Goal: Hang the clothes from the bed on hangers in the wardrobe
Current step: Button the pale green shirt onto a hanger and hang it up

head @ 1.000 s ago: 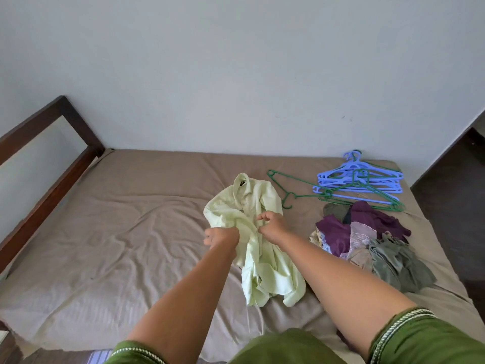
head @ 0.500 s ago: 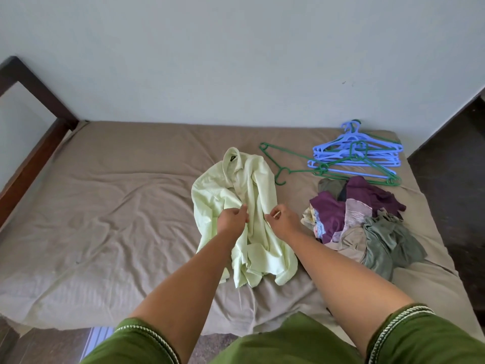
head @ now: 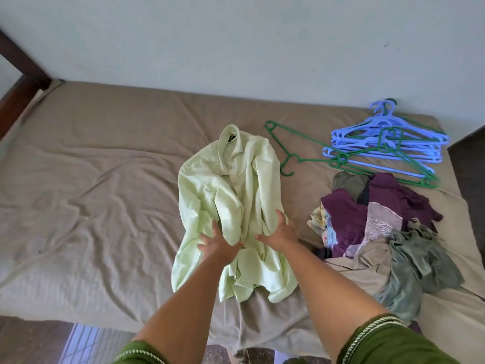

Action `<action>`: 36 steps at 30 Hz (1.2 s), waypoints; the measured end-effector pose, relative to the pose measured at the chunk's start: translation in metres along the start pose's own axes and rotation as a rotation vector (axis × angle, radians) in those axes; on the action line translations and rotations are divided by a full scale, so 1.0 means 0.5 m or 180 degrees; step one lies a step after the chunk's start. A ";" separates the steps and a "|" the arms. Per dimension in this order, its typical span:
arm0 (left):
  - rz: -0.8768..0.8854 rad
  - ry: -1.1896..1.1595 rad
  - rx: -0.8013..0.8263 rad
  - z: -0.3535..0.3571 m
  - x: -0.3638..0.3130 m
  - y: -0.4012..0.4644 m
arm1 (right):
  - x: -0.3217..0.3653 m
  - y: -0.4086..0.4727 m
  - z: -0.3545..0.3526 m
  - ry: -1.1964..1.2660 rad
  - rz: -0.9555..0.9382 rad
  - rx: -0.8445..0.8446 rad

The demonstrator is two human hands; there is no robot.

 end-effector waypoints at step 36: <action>0.1854 0.0099 -0.0466 0.042 -0.384 0.200 | -0.007 0.355 -0.209 -0.0511 -0.0859 -0.0939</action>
Point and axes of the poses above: each hand's wrist, its own y-axis towards the middle knuckle, its own z-axis out of the palm, x = y × z, the point moved 5 cm from there along y, towards the middle knuckle, and after that the axes turned 4 degrees about y, right-handed, at the moved point
